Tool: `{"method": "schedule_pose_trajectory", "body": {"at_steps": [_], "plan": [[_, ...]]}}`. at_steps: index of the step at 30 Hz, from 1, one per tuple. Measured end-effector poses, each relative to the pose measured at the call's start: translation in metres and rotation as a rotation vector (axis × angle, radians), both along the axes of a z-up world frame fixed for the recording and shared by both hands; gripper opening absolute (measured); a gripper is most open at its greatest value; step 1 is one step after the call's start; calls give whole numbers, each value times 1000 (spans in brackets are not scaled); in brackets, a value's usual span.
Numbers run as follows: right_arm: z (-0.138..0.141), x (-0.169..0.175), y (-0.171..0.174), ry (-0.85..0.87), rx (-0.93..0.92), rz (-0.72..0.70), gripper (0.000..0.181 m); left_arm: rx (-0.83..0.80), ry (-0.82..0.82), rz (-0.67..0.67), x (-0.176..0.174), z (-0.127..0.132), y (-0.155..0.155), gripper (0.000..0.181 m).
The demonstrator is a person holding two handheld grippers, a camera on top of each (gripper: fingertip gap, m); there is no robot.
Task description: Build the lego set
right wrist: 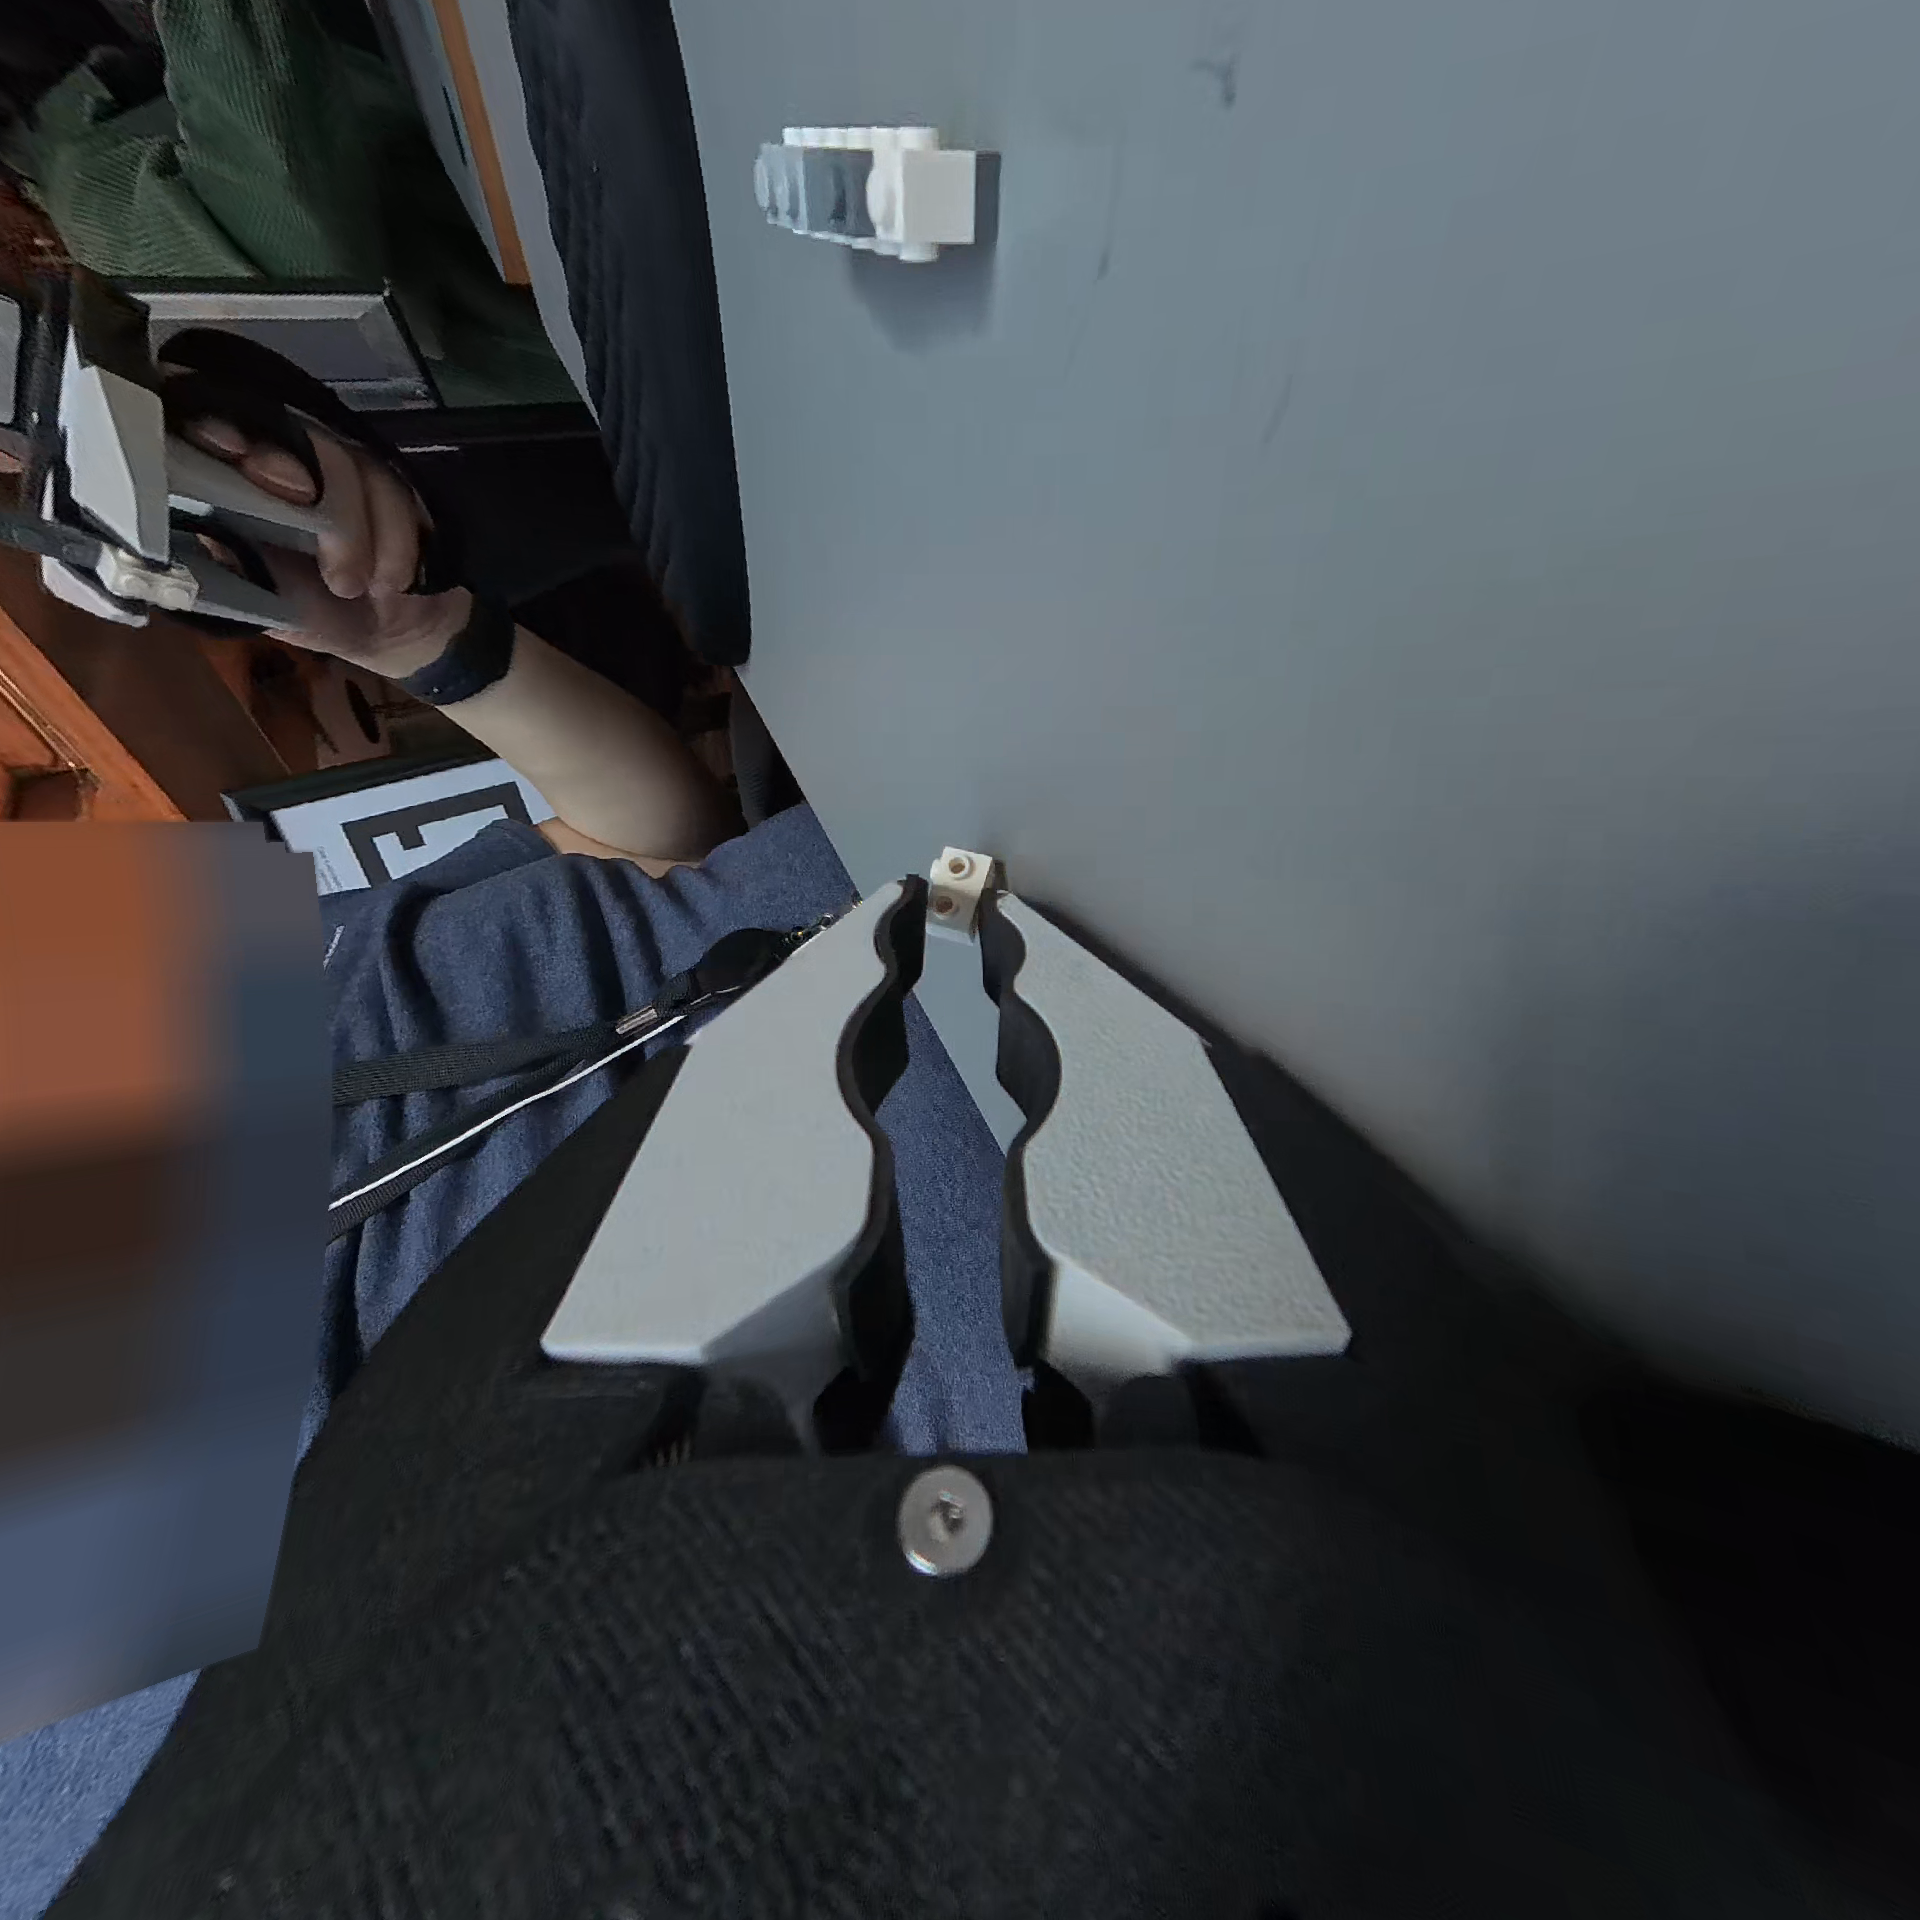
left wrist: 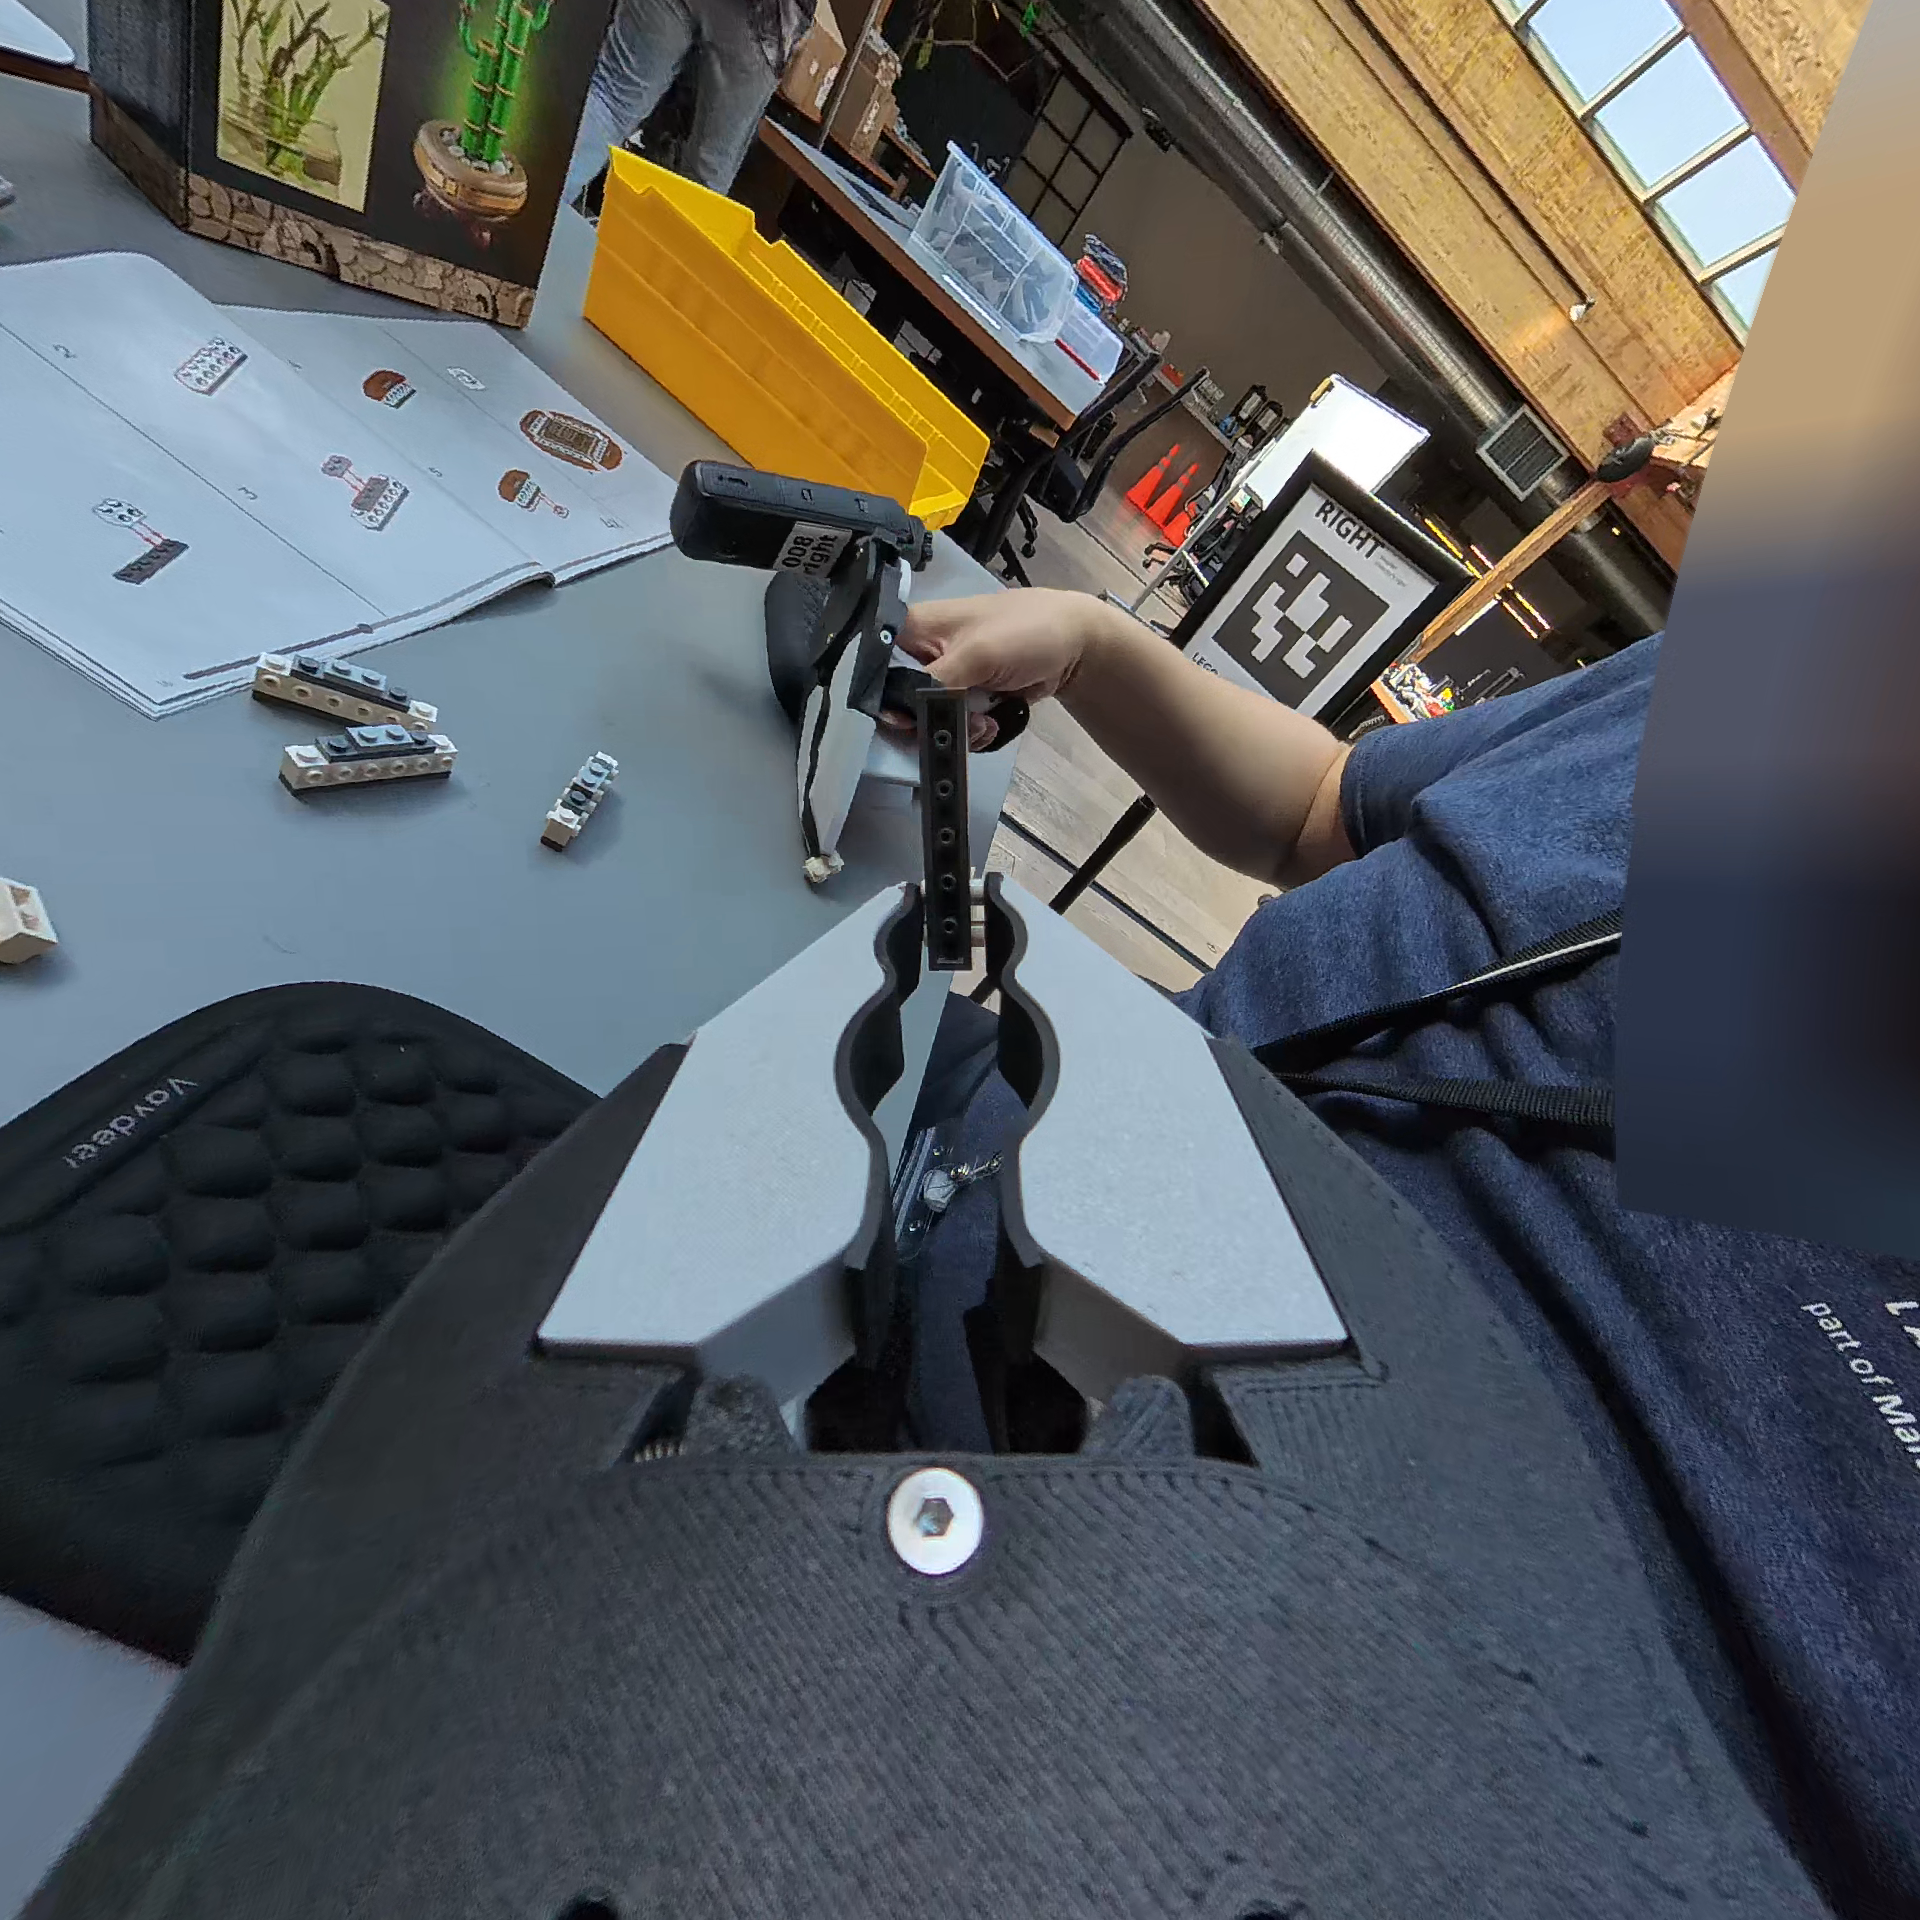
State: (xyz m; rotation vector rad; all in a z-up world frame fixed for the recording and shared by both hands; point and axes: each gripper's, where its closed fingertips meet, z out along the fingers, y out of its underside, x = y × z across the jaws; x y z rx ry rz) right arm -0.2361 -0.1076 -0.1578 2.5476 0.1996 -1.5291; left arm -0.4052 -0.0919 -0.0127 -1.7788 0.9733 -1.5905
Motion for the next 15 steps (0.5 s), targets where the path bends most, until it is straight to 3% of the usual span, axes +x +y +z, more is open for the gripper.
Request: {"method": "schedule_pose_trajectory", "body": {"at_steps": [15], "plan": [[-4, 5, 18, -101, 186, 59, 9, 2, -6, -70, 19, -3, -6, 9]]}}
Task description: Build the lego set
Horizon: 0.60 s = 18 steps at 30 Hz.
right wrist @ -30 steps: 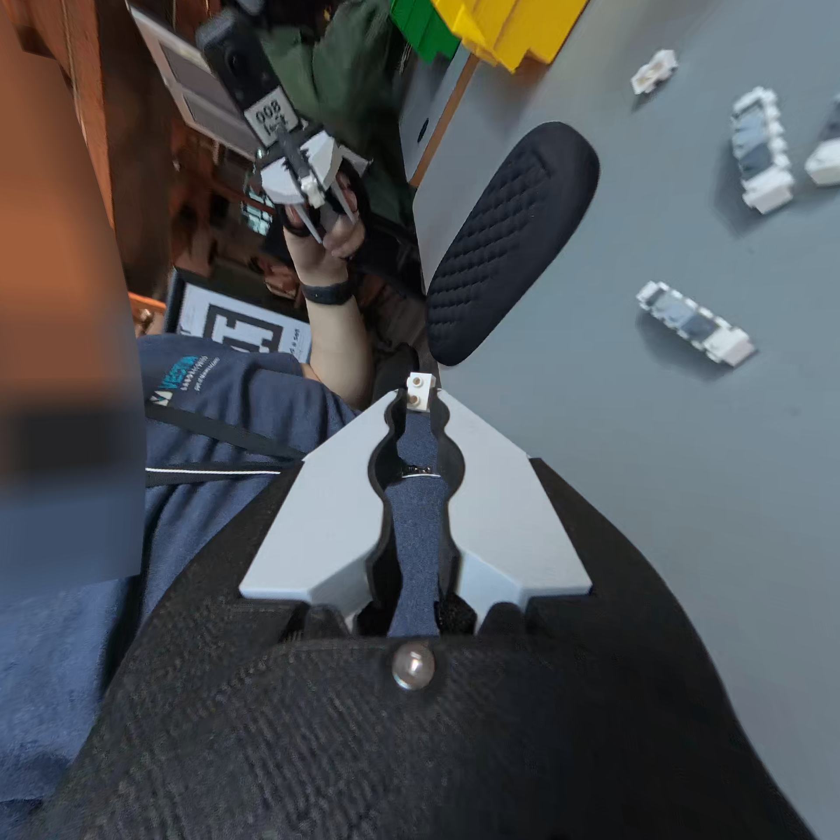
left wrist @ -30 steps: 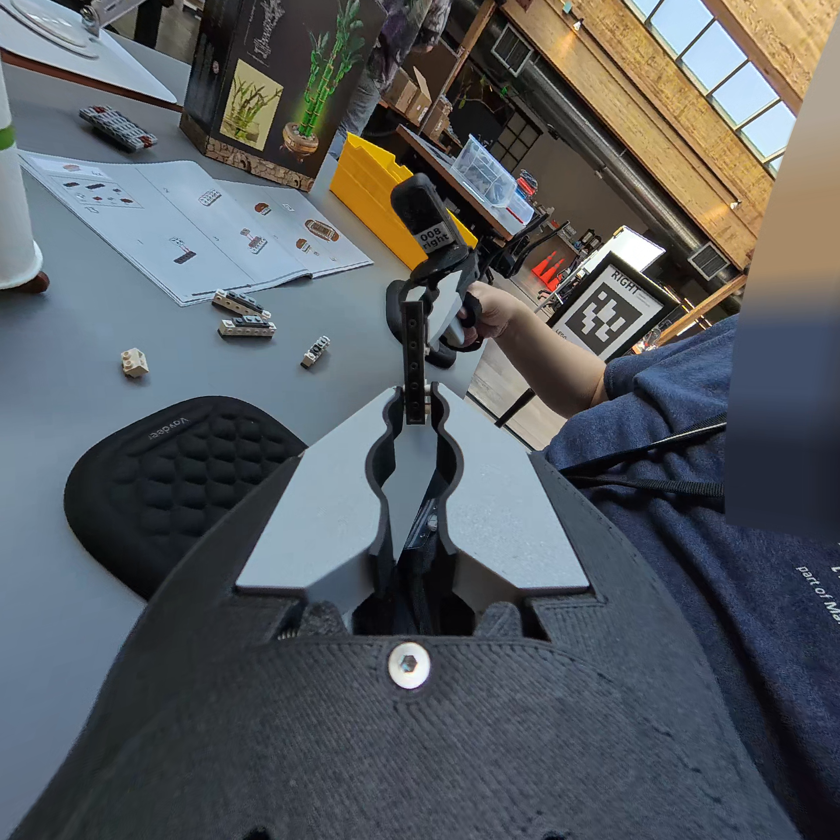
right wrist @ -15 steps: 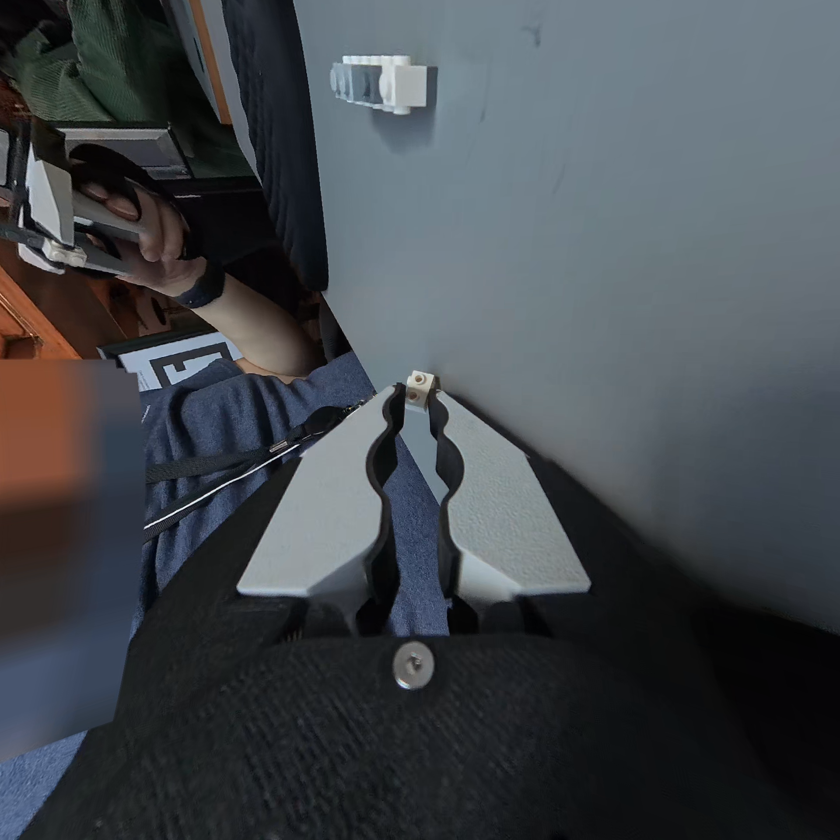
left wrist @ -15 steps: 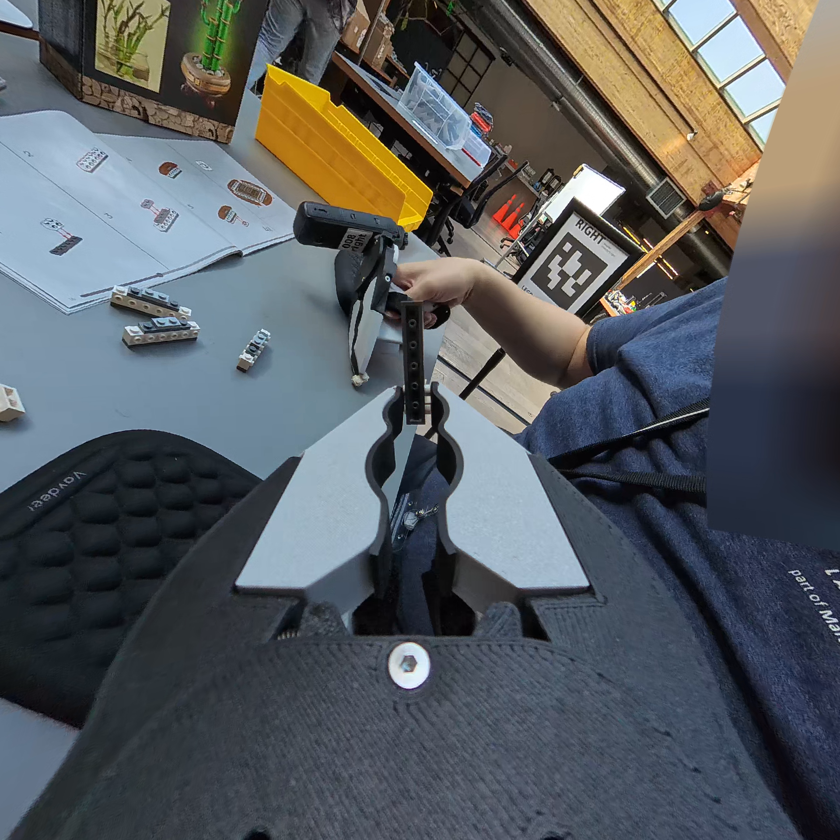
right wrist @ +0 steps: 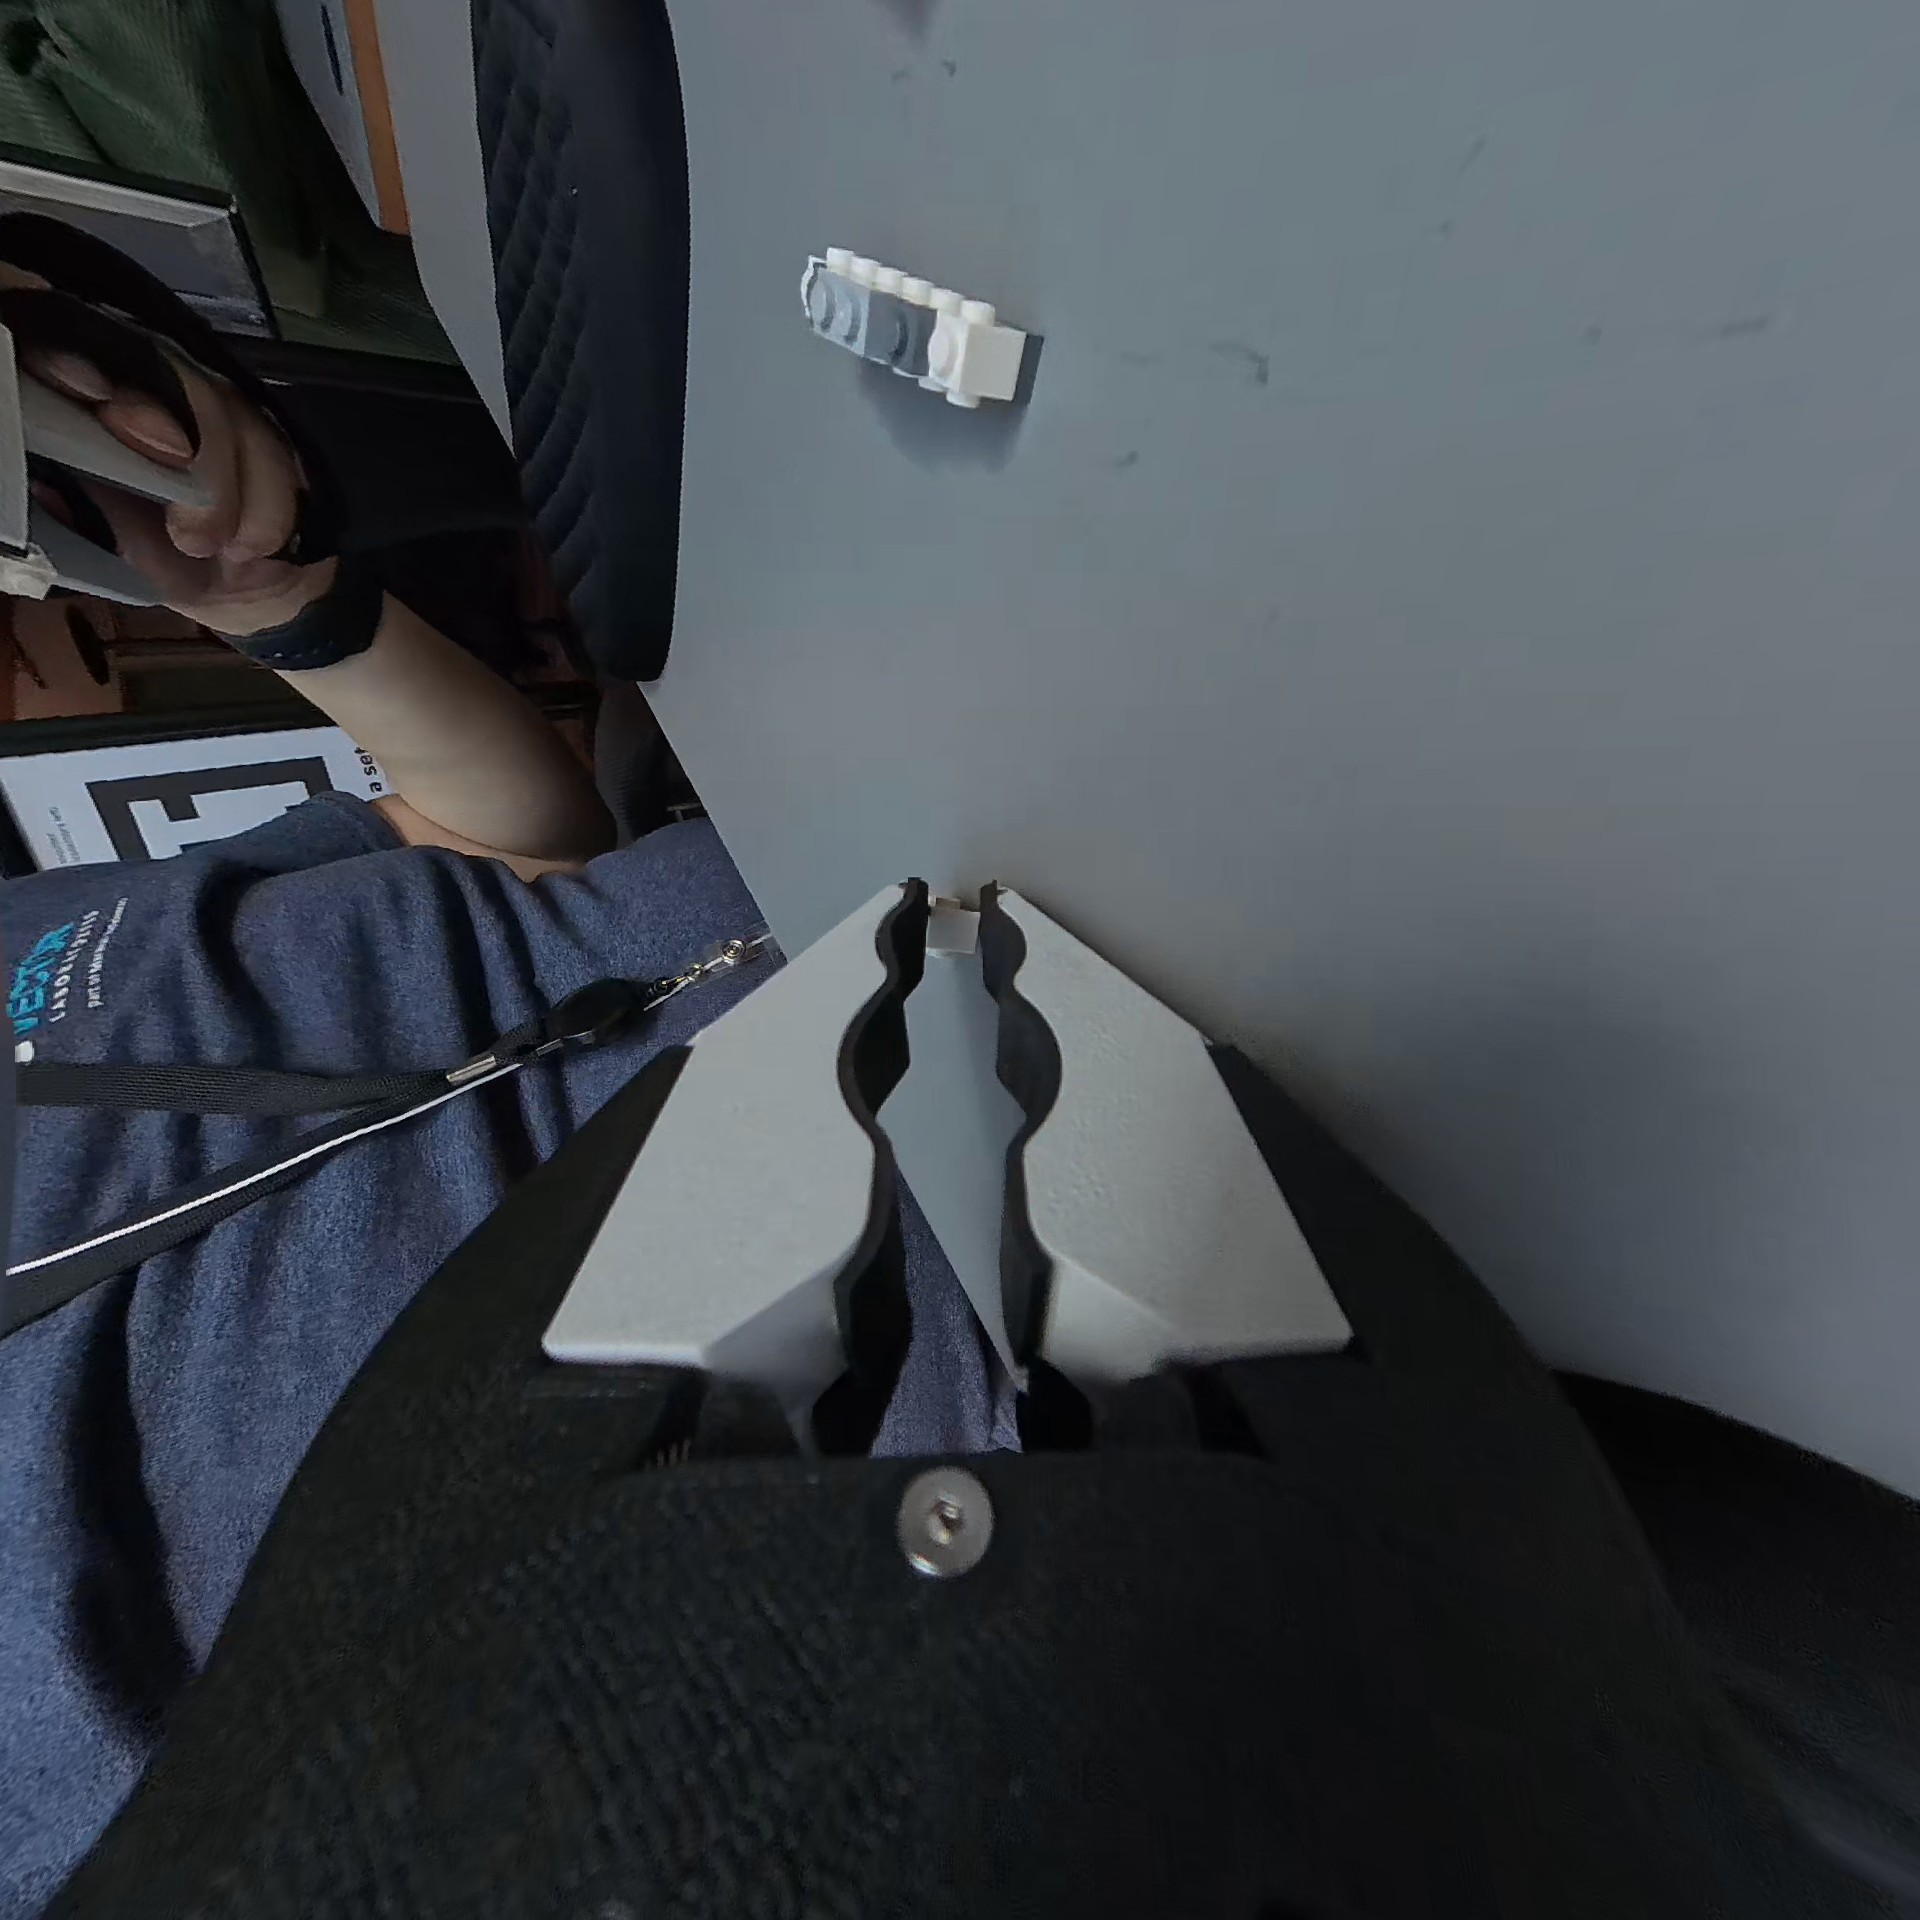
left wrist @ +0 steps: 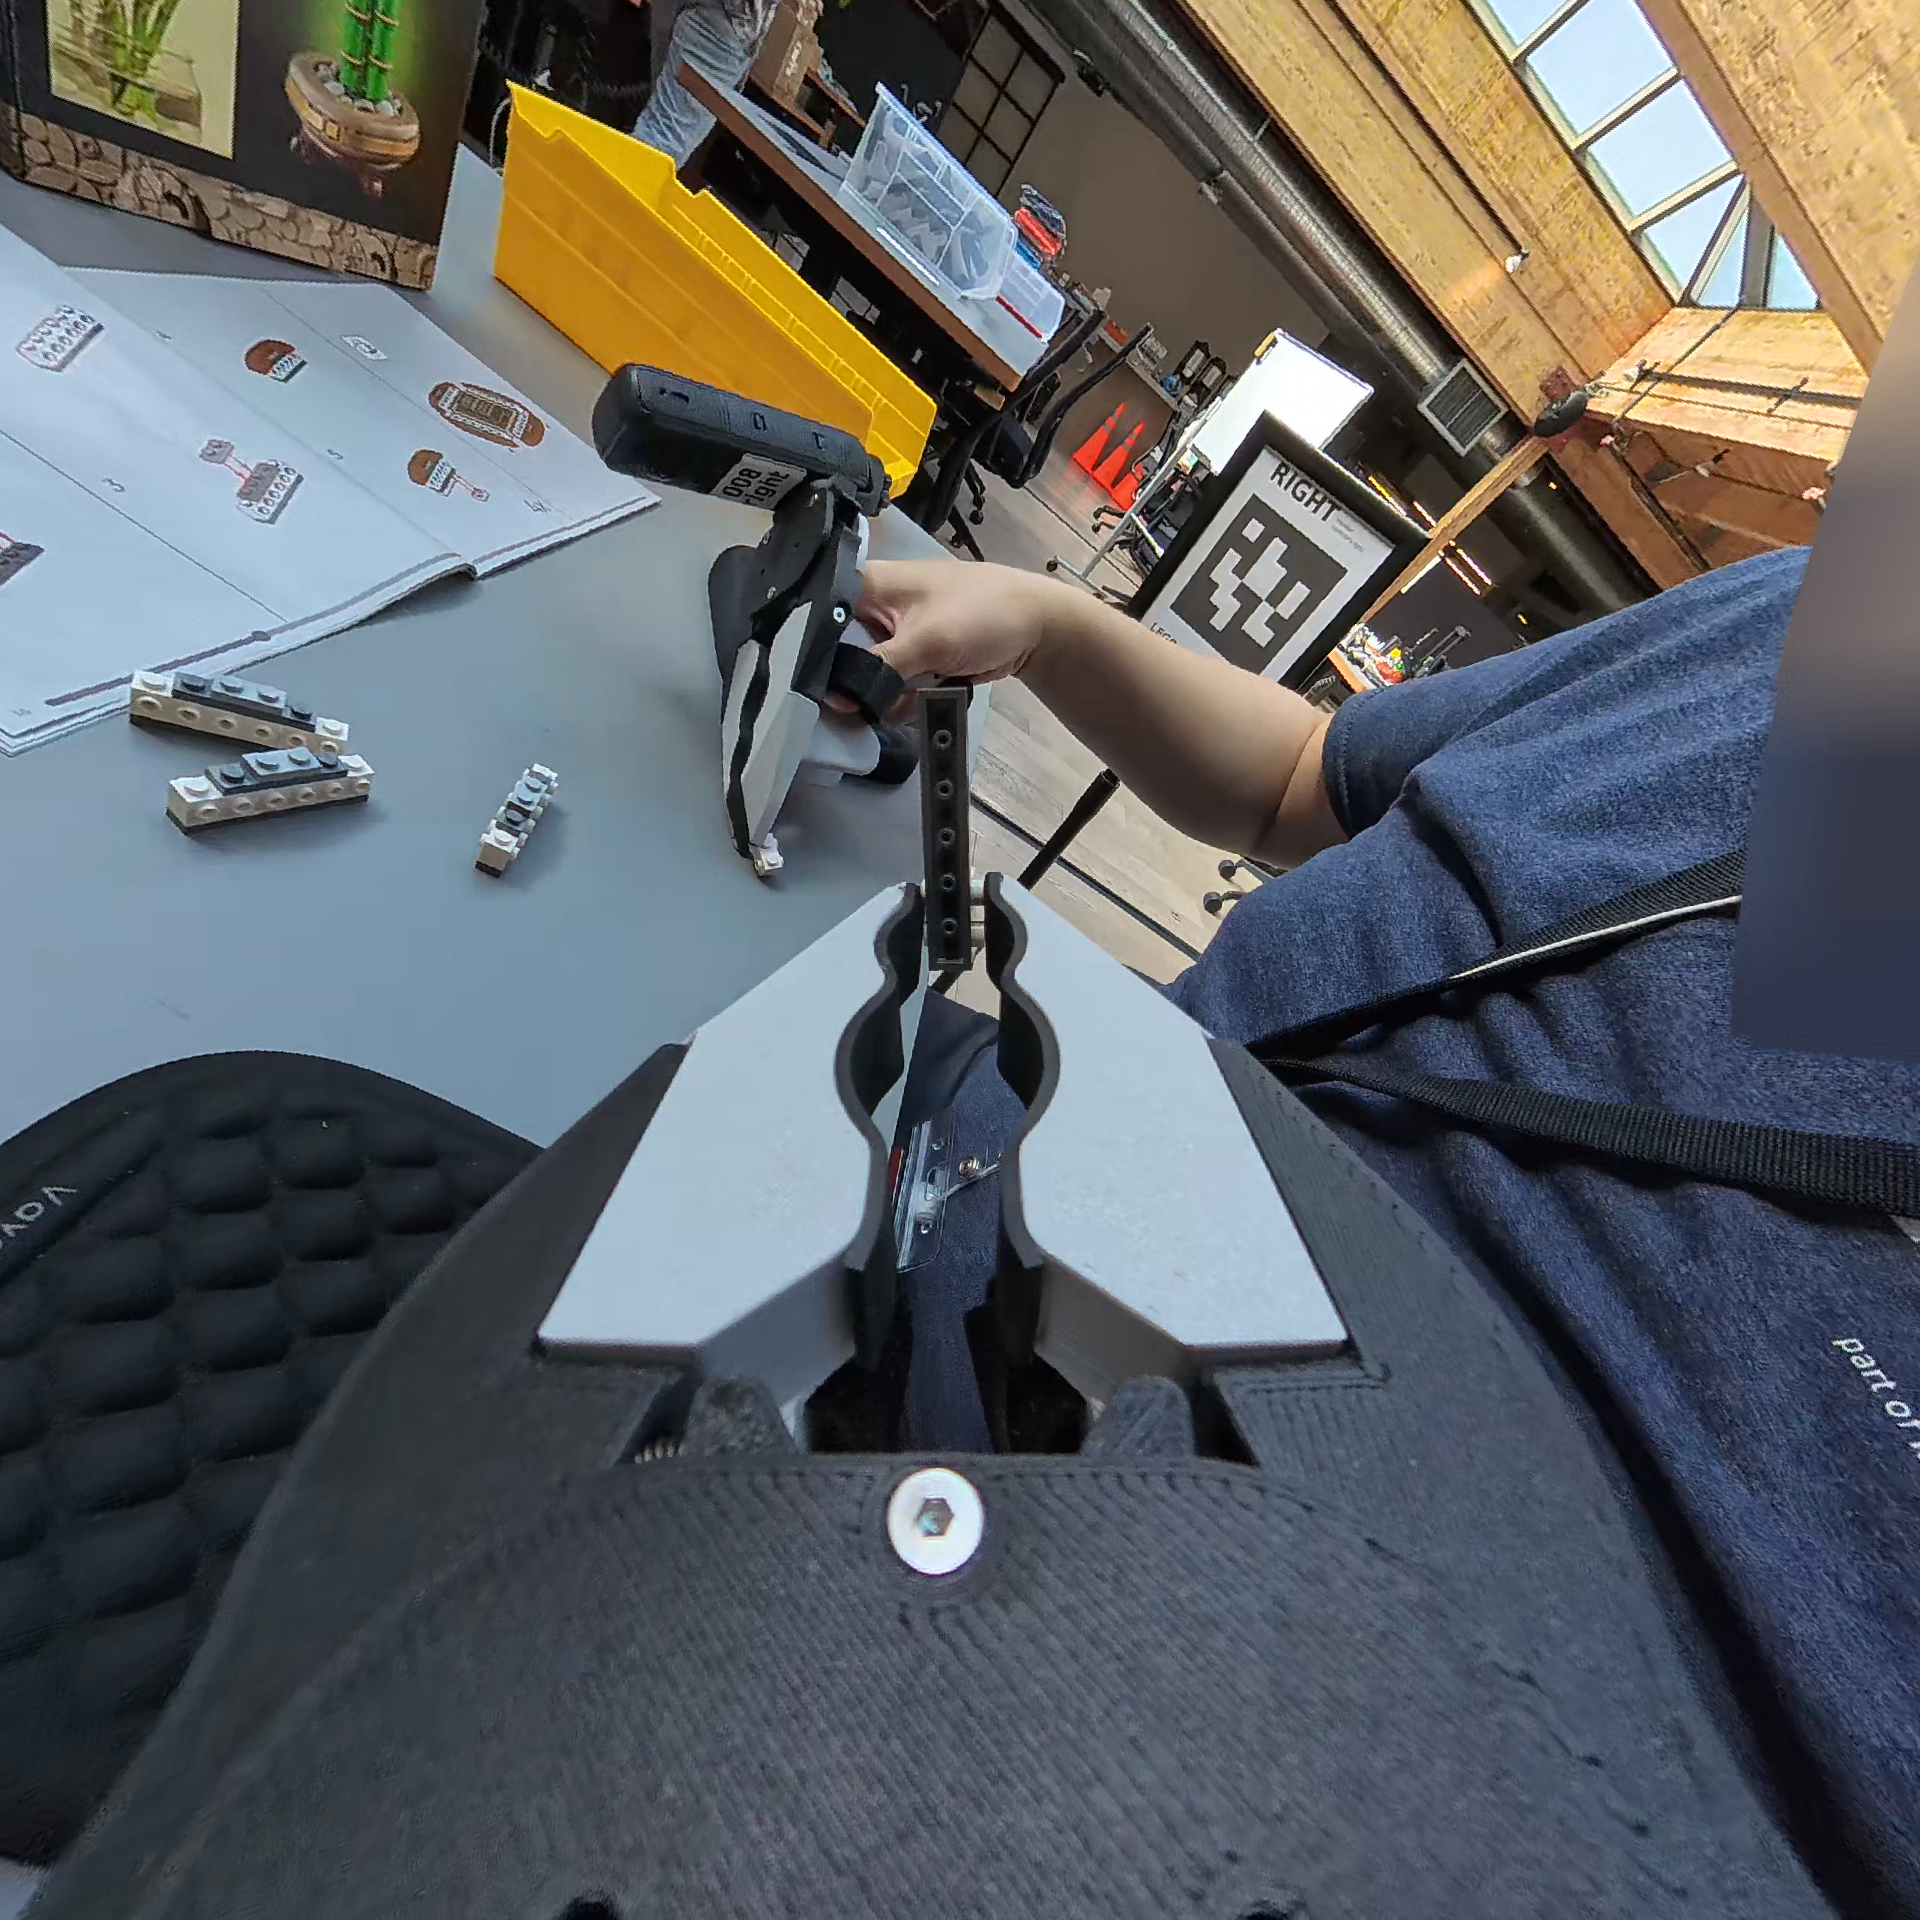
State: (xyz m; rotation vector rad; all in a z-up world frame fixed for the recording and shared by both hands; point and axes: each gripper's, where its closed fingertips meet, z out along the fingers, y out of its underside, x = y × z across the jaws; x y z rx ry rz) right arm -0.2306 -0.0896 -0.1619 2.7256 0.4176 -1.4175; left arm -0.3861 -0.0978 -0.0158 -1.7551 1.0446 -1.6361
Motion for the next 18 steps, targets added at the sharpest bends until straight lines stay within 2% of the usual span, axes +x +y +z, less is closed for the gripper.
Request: {"method": "schedule_pose_trajectory", "body": {"at_steps": [5, 7, 8, 10, 14, 16, 18], "plan": [[14, -4, 6, 42, 127, 7, 10, 2, 2, -3, 0, 0, -1, 9], [24, -3, 10, 77, 205, 5, 0, -5, 8, 2, -2, -3, -4, 9], [30, -2, 12, 86, 260, 12, 1, -12, 11, 6, -3, -5, -5, 9], [44, -6, 12, 116, 472, 115, 6, -24, 20, 14, -5, -9, -6, 9], [33, -3, 17, -149, 840, 376, 15, -39, 27, 33, -8, -12, -5, 9], [22, 5, 25, -276, 865, 420, 19, -40, 30, 37, -7, -12, -5, 9], [21, 0, 20, -262, 887, 475, 19, -32, 34, 38, -6, -11, -6, 9]]}}
